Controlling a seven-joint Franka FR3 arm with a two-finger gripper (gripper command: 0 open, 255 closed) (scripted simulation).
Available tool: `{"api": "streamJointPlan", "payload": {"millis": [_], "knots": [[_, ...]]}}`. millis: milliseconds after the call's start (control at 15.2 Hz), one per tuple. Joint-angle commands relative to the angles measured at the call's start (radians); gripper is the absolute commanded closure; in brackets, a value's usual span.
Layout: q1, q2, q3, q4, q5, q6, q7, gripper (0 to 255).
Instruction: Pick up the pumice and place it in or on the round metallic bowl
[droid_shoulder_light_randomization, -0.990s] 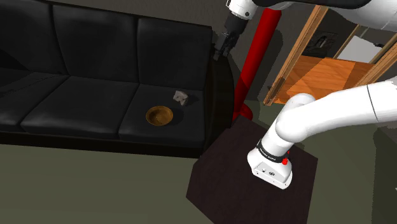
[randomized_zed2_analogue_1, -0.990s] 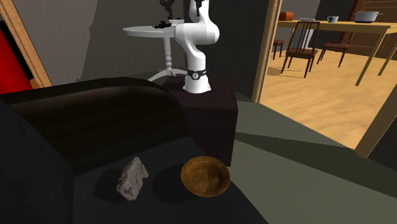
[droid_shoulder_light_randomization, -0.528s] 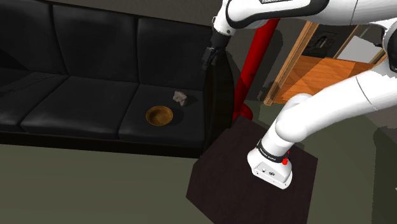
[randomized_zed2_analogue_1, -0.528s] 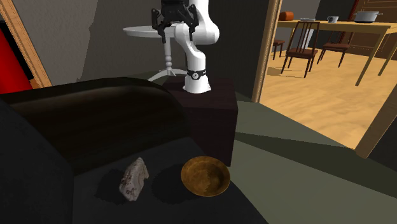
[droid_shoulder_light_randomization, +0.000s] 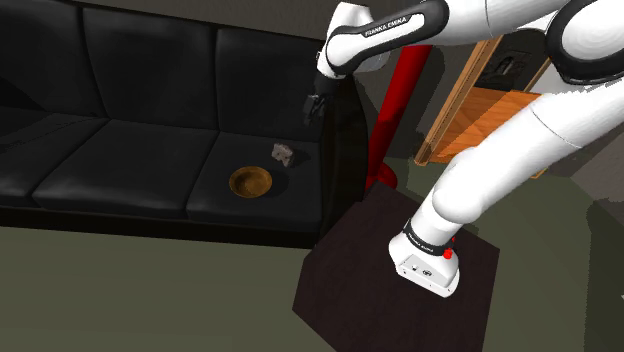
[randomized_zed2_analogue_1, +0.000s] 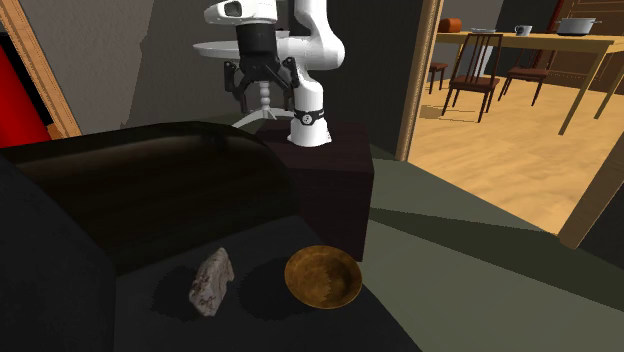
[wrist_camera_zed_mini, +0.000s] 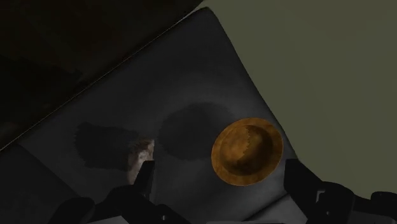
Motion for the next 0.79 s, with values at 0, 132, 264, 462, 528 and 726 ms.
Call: {"api": "streamJointPlan", "payload": {"millis": [0, 132, 264, 462, 528, 726], "knots": [[-0.001, 0.083, -0.006, 0.027, 0.002, 0.054, -0.013, 0], [-0.002, 0.16, -0.011, 0.053, 0.006, 0.102, -0.026, 0], [-0.004, 0.237, -0.016, 0.084, 0.012, 0.146, -0.039, 0], [-0.008, 0.355, -0.02, 0.14, 0.022, 0.203, -0.059, 0], [-0.01, 0.395, -0.021, 0.162, 0.026, 0.22, -0.065, 0], [-0.018, 0.513, -0.022, 0.233, 0.036, 0.263, -0.083, 0]]}}
